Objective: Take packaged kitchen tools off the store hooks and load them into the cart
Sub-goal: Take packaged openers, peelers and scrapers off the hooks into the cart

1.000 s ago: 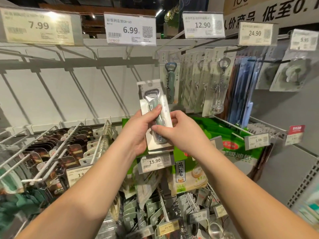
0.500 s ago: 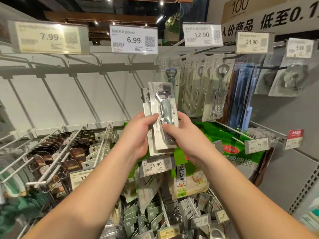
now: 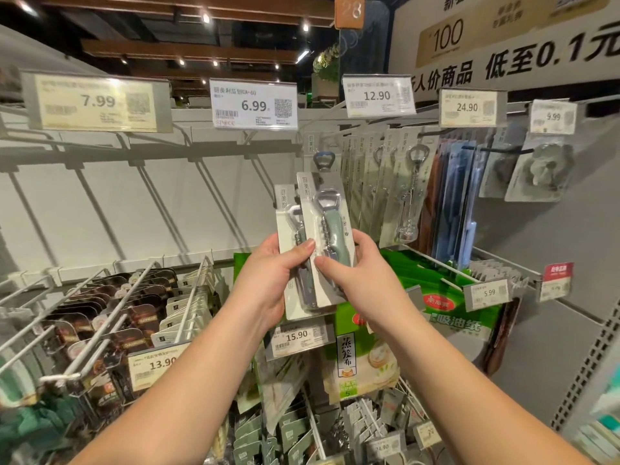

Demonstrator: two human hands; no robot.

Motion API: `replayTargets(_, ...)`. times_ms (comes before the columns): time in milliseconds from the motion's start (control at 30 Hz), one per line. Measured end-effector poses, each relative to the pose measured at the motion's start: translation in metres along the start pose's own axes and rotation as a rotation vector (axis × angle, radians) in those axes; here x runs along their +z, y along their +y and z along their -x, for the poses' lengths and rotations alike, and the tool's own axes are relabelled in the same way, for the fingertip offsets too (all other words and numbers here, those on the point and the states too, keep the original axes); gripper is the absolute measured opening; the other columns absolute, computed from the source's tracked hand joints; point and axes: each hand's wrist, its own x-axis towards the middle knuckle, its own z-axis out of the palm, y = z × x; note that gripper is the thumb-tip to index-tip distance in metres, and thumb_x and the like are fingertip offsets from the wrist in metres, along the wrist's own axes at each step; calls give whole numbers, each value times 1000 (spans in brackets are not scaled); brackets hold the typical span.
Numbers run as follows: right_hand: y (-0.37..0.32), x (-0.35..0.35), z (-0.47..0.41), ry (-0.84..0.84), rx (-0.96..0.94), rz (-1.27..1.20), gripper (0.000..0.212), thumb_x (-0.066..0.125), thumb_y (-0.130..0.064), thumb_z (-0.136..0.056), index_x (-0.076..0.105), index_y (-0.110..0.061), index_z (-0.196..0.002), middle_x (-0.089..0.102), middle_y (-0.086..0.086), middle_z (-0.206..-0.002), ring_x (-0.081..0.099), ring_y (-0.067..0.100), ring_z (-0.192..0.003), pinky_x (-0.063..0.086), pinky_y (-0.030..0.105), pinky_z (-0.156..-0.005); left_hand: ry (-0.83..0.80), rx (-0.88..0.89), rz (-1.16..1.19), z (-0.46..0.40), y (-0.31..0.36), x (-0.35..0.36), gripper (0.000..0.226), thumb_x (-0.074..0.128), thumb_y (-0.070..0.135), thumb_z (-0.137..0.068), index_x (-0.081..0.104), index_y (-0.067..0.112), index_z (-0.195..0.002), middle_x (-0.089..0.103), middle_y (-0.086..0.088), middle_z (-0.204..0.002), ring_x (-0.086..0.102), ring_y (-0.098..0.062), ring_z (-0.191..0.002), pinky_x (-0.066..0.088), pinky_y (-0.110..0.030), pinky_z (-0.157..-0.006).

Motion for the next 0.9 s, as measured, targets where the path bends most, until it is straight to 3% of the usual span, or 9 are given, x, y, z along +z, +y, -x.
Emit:
replayTargets(100, -2, -9, 2, 51, -6, -2, 56, 76, -32, -86, 46, -32, -134, 70, -16, -109, 69, -1, -93, 55, 22, -84, -14, 13, 11, 0, 2, -4, 28, 62, 0, -91, 65, 8, -118, 76, -13, -105, 75, -24, -87, 62, -39, -71)
replayTargets(233, -5, -23, 5, 132, -79, 37, 46, 74, -30, -87, 45, -49, -118, 66, -18, -114, 65, -2, -101, 54, 35, -96, -35, 53, 19, -3, 11, -9, 34, 61, 0, -90, 64, 8, -123, 75, -13, -107, 73, -23, -87, 63, -37, -71)
replayTargets(333, -11, -28, 8, 191, -148, 65, 52, 73, -34, -86, 43, -50, -126, 60, -18, -125, 60, 0, -112, 51, 39, -102, -41, 68, 41, -5, 16, -9, 32, 60, -1, -92, 63, 9, -123, 75, -11, -101, 73, -21, -83, 63, -38, -74)
replayTargets(433, -19, -30, 8, 235, -198, 60, 52, 73, -31, -87, 41, -57, -118, 58, -21, -126, 58, -2, -115, 49, 38, -105, -48, 74, 40, -5, 17, -8, 30, 60, -2, -92, 63, 9, -121, 76, -8, -94, 73, -19, -78, 63, -35, -70)
replayTargets(500, -22, -31, 5, 254, -217, 69, 54, 73, -31, -87, 40, -52, -125, 57, -20, -128, 57, -3, -116, 47, 35, -106, -55, 71, 39, -5, 17, -7, 31, 60, -1, -92, 64, 8, -121, 76, -8, -94, 73, -19, -78, 62, -35, -69)
replayTargets(633, -25, -31, -4, 264, -232, 92, 50, 72, -33, -88, 40, -55, -119, 58, -22, -125, 56, -3, -115, 46, 32, -105, -56, 66, 39, -7, 17, -6, 32, 60, 0, -91, 65, 9, -121, 76, -9, -96, 73, -21, -82, 62, -38, -75)
replayTargets(800, -21, -30, -18, 255, -231, 163, 57, 69, -42, -87, 46, -38, -140, 58, -17, -131, 55, 4, -122, 46, 40, -107, -65, 53, 36, -6, 17, -10, 35, 60, 1, -91, 64, 9, -125, 75, -10, -102, 73, -22, -85, 61, -37, -73)
replayTargets(900, -19, -29, -24, 258, -229, 215, 62, 69, -40, -89, 42, -33, -145, 52, -19, -133, 47, 1, -125, 38, 29, -108, -73, 44, 35, -5, 18, -11, 34, 59, 1, -92, 64, 9, -125, 75, -10, -102, 72, -22, -86, 62, -37, -72)
